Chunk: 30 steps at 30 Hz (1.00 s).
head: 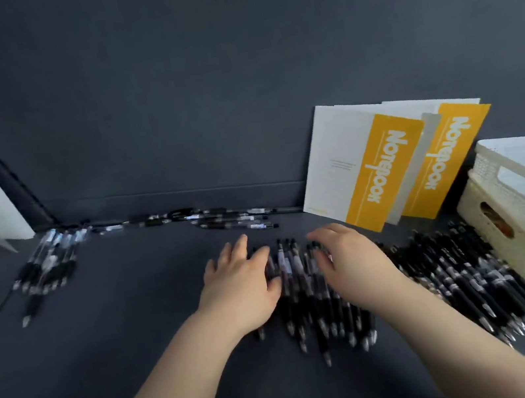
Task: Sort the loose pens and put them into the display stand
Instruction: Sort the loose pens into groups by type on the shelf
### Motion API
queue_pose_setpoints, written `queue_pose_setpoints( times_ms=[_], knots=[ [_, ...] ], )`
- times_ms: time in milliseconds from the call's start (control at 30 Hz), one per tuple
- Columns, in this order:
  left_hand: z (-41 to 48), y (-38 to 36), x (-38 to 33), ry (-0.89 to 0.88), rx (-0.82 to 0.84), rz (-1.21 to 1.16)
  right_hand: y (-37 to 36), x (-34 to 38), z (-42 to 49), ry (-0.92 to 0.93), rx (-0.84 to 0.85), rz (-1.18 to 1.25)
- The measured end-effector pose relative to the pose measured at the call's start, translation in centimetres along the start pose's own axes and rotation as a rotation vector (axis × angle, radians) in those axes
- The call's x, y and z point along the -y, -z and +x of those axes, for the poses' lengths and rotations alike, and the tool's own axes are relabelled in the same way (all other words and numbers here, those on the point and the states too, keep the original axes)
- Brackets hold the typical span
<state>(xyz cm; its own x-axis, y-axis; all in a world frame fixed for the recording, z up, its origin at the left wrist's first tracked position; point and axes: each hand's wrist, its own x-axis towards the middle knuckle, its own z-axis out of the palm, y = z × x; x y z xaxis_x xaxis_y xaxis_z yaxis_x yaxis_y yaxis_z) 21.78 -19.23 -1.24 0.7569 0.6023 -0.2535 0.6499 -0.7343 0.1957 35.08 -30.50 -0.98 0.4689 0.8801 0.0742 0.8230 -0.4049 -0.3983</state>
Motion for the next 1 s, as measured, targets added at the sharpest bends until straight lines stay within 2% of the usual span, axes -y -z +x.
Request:
queue_pose_setpoints(
  times_ms=[167, 367, 600, 1000],
  knots=[
    [-0.9, 1.4, 7.2, 0.133, -0.028, -0.039, -2.7, 5.1, 6.2, 0.047, 0.117, -0.038],
    [-1.6, 2.1, 14.6, 0.204, -0.021, -0.060, -6.6, 8.7, 12.5, -0.074, 0.279, -0.199],
    [2.3, 3.0, 18.2, 0.106, -0.056, 0.001, -7.4, 9.9, 14.3, -0.212, 0.267, -0.289],
    [9.0, 4.3, 20.0, -0.025, -0.159, 0.214, -8.5, 11.9, 12.6, -0.135, 0.306, -0.283]
  ],
)
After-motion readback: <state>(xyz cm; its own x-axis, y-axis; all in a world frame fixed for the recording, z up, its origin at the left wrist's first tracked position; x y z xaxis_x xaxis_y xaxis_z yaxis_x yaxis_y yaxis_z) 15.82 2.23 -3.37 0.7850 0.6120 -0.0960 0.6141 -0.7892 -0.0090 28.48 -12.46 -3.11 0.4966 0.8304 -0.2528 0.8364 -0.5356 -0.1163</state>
